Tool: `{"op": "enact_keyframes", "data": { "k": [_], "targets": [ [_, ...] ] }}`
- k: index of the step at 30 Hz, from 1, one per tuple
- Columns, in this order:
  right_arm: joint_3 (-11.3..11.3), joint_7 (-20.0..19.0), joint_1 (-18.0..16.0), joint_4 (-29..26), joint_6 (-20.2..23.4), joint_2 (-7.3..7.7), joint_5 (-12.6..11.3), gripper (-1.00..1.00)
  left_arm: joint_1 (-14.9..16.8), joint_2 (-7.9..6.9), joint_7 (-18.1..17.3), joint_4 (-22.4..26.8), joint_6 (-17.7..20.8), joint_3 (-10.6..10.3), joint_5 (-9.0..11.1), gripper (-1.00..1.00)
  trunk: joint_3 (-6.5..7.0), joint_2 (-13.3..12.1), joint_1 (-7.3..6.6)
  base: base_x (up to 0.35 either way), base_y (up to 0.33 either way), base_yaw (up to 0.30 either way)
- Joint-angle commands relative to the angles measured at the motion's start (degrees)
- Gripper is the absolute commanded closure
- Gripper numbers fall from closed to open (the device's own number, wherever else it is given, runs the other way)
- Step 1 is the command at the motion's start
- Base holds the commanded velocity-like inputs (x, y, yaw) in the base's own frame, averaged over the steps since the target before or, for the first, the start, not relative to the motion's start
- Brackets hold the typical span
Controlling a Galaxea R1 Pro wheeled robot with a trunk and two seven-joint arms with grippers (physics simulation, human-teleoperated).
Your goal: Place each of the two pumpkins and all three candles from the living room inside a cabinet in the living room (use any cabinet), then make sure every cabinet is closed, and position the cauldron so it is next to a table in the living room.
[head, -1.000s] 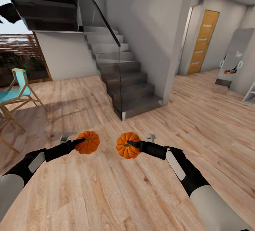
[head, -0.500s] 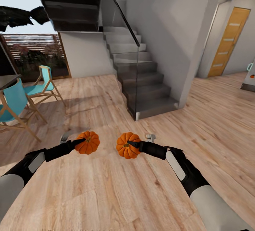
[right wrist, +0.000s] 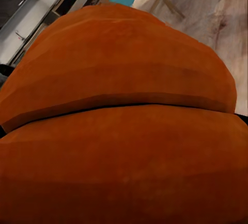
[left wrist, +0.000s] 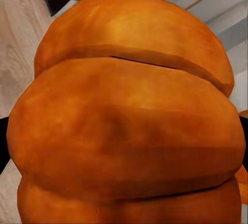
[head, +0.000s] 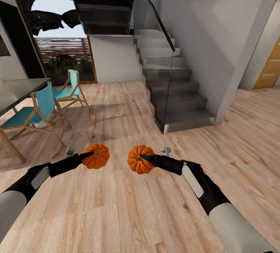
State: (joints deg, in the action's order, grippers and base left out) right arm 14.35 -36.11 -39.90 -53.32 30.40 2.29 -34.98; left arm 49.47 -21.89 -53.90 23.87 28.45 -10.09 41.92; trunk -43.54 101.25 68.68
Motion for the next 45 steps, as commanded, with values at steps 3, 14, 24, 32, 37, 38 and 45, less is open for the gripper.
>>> {"op": "enact_keyframes", "data": {
  "k": [3, 14, 24, 32, 37, 38, 45],
  "targets": [
    [0.0, 0.0, 0.0, 0.0, 0.1, -0.01, -0.4, 1.0, 0.0, 0.0, -0.1, 0.0, 0.1, 0.2, 0.3, 1.0, 0.01, 0.0, 0.0, 0.0, 0.0, 0.287],
    [0.0, 0.0, 0.0, 0.2, 0.1, -0.01, -0.4, 1.0, 0.0, 0.0, -0.1, 0.0, 0.1, 0.2, 0.3, 1.0, 0.01, 0.0, 0.0, 0.0, 0.0, 0.287],
    [0.0, 0.0, 0.0, 0.7, -0.1, -0.01, -0.4, 1.0, 0.0, 0.0, -0.1, 0.0, 0.1, 0.2, 0.3, 1.0, -0.06, 0.0, 0.0, 0.0, 0.0, 0.287],
    [0.0, 0.0, 0.0, 0.7, -0.1, -0.01, -0.4, 1.0, 0.0, 0.0, -0.1, 0.0, 0.1, 0.2, 0.3, 1.0, -0.25, 0.0, 0.0, 0.0, 0.0, 0.286],
    [0.0, 0.0, 0.0, 0.7, -0.1, -0.01, -0.4, 1.0, 0.0, 0.0, -0.1, 0.0, 0.1, 0.2, 0.3, 1.0, -0.36, 0.0, 0.0, 0.0, 0.0, 0.285],
    [0.0, 0.0, 0.0, 0.7, -0.1, -0.01, -0.4, 1.0, 0.0, 0.0, -0.1, 0.0, 0.1, 0.2, 0.3, 1.0, -0.39, 0.0, 0.0, 0.0, 0.0, 0.281],
    [0.0, -0.1, 0.0, 0.8, -0.1, -0.01, -0.4, 1.0, 0.0, 0.0, -0.1, 0.0, 0.1, 0.2, 0.3, 1.0, -0.55, 0.0, 0.0, 0.0, 0.0, 0.27]
  ]
}}
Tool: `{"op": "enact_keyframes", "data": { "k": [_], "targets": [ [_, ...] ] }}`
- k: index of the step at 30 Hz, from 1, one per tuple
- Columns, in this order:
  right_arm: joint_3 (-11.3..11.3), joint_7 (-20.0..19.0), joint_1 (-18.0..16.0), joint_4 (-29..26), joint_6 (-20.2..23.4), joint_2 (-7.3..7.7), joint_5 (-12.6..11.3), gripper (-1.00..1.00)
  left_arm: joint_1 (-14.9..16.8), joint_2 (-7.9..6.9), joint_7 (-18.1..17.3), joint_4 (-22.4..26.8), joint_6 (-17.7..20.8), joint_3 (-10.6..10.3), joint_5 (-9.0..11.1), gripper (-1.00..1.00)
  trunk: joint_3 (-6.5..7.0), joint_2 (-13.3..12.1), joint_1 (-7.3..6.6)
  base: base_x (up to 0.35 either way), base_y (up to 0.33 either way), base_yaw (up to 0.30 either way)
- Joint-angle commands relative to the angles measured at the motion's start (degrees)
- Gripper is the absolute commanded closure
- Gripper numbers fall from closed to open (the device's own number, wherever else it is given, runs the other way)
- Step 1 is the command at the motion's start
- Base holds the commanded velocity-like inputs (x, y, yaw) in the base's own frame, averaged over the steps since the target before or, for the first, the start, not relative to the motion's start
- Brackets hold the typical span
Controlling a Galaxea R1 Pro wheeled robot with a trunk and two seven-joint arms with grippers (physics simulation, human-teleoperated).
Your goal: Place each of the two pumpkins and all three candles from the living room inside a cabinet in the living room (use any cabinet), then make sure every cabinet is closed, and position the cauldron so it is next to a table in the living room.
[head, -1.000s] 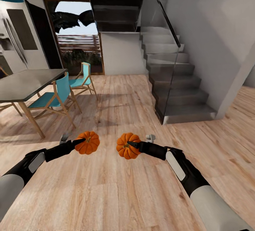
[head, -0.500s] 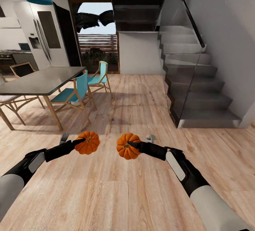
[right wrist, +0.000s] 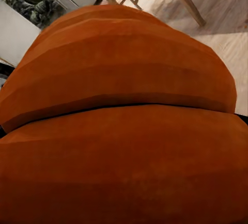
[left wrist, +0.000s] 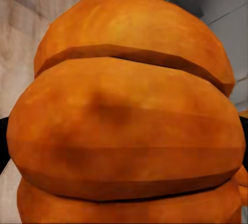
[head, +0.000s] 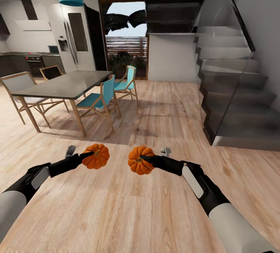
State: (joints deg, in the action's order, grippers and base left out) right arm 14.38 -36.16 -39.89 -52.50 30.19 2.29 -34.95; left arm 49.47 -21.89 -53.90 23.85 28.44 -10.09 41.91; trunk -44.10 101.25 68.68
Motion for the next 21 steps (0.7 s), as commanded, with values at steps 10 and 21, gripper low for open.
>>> {"op": "enact_keyframes", "data": {
  "k": [10, 21],
  "targets": [
    [0.0, 0.0, 0.0, 0.2, 0.1, -0.01, -0.4, 1.0, 0.0, 0.0, -0.1, 0.0, 0.0, 0.2, 0.3, 1.0, -0.23, 0.0, 0.0, 0.0, 0.0, 0.253],
    [1.2, 0.0, 0.0, 0.3, 0.0, -0.01, -0.4, 1.0, 0.0, 0.0, -0.1, 0.0, 0.0, 0.2, 0.3, 1.0, -0.49, 0.0, 0.0, 0.0, 0.0, 0.236]
  ]
}}
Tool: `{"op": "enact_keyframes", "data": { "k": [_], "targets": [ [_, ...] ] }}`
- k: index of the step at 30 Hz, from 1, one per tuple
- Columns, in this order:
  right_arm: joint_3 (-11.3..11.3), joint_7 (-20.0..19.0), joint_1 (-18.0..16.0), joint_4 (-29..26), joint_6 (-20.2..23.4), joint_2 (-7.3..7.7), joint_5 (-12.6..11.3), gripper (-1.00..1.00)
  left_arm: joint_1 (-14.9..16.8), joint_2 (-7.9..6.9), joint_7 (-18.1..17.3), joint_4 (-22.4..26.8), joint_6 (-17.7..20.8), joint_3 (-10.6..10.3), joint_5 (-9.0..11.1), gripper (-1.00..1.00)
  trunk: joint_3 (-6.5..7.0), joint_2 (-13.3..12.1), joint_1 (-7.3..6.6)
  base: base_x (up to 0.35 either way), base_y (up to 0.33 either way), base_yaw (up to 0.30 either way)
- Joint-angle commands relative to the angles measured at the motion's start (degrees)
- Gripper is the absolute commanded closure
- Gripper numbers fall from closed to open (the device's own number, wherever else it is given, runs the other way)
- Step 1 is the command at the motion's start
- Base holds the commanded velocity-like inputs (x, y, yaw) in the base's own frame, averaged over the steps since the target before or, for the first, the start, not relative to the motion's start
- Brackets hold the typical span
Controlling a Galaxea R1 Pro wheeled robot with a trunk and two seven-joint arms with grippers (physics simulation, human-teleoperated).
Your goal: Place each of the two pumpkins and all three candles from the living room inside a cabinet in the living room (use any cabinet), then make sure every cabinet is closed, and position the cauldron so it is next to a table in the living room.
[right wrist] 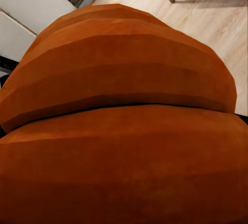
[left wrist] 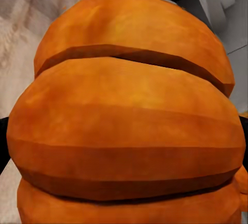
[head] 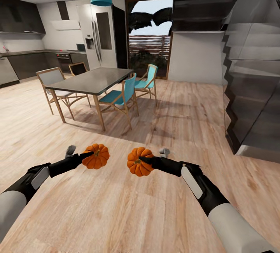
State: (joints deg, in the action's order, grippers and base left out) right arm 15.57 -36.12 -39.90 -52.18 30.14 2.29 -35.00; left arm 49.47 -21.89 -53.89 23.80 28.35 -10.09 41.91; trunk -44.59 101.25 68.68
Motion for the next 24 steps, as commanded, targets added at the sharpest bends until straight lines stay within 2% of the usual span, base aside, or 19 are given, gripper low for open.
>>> {"op": "enact_keyframes", "data": {
  "k": [1, 24],
  "targets": [
    [0.0, 0.0, 0.0, 0.0, 0.1, -0.01, -0.3, 1.0, 0.0, 0.0, -0.1, 0.0, 0.1, 0.2, 0.3, 1.0, -0.02, 0.0, 0.0, 0.0, 0.0, 0.221],
    [0.0, -0.1, 0.0, 0.0, 0.1, -0.01, -0.3, 1.0, 0.0, 0.0, -0.1, 0.0, 0.1, 0.2, 0.3, 1.0, -0.56, 0.0, 0.0, 0.0, 0.0, 0.185]
  ]
}}
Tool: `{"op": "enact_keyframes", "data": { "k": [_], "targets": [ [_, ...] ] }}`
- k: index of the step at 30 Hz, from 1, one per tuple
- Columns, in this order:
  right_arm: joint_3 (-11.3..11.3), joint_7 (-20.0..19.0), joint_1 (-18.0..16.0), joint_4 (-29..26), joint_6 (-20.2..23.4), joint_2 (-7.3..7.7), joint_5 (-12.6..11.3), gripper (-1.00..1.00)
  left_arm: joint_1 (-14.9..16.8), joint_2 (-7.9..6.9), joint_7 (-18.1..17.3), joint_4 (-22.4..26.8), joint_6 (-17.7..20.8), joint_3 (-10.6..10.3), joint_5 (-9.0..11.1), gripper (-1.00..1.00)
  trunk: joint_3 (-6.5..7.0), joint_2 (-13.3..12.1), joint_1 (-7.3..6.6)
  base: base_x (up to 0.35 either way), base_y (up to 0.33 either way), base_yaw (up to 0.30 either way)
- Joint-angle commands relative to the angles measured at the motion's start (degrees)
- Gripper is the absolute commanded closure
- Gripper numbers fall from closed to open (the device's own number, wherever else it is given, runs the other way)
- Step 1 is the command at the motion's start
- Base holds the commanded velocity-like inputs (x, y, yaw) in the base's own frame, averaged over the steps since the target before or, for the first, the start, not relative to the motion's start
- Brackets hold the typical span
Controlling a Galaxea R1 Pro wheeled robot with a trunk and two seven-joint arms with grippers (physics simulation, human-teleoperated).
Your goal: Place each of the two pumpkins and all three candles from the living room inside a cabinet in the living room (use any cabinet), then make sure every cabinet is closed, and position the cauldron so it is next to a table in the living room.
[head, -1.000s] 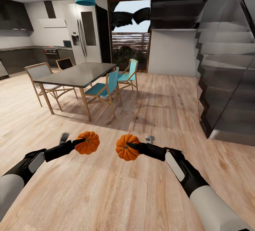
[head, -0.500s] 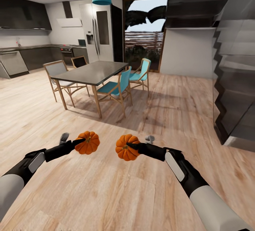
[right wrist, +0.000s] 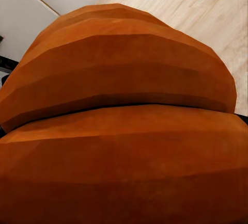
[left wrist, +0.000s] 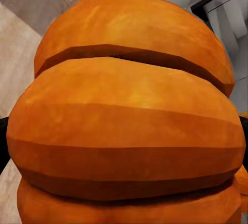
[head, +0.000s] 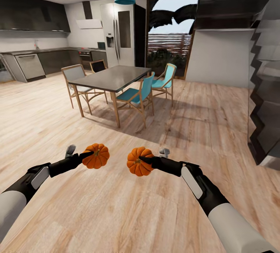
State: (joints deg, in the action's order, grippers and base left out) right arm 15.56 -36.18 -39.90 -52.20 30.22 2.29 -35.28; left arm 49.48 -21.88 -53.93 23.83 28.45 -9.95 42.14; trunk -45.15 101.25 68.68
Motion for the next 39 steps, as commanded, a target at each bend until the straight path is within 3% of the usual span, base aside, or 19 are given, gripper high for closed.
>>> {"op": "enact_keyframes", "data": {
  "k": [1, 21, 27, 39],
  "targets": [
    [0.0, 0.0, 0.0, 0.0, 0.0, 0.0, -0.1, 1.0, 0.0, 0.0, 0.0, 0.0, 0.0, 0.0, 0.0, 1.0, -0.02, 0.0, 0.0, 0.0, 0.0, 0.138],
    [0.1, 0.5, 0.0, 0.0, -0.7, -0.05, 0.0, 1.0, 0.0, 0.0, 0.0, 0.1, 0.1, 0.0, 0.0, 1.0, -0.44, 0.0, 0.0, 0.0, 0.0, 0.125],
    [3.5, 4.7, 0.0, -0.1, -2.6, -0.75, 0.0, 1.0, 0.0, -0.06, -0.1, 0.1, 0.1, 0.0, 0.0, 1.0, -0.45, 0.0, 0.0, 0.0, 0.0, 0.283],
    [3.9, 5.0, 0.0, 0.7, -2.8, -0.95, -0.1, 1.0, 0.0, -0.65, 0.0, 0.1, 0.1, 0.1, 0.1, 1.0, -0.45, 0.0, 0.0, 0.0, 0.0, 0.288]
  ]
}}
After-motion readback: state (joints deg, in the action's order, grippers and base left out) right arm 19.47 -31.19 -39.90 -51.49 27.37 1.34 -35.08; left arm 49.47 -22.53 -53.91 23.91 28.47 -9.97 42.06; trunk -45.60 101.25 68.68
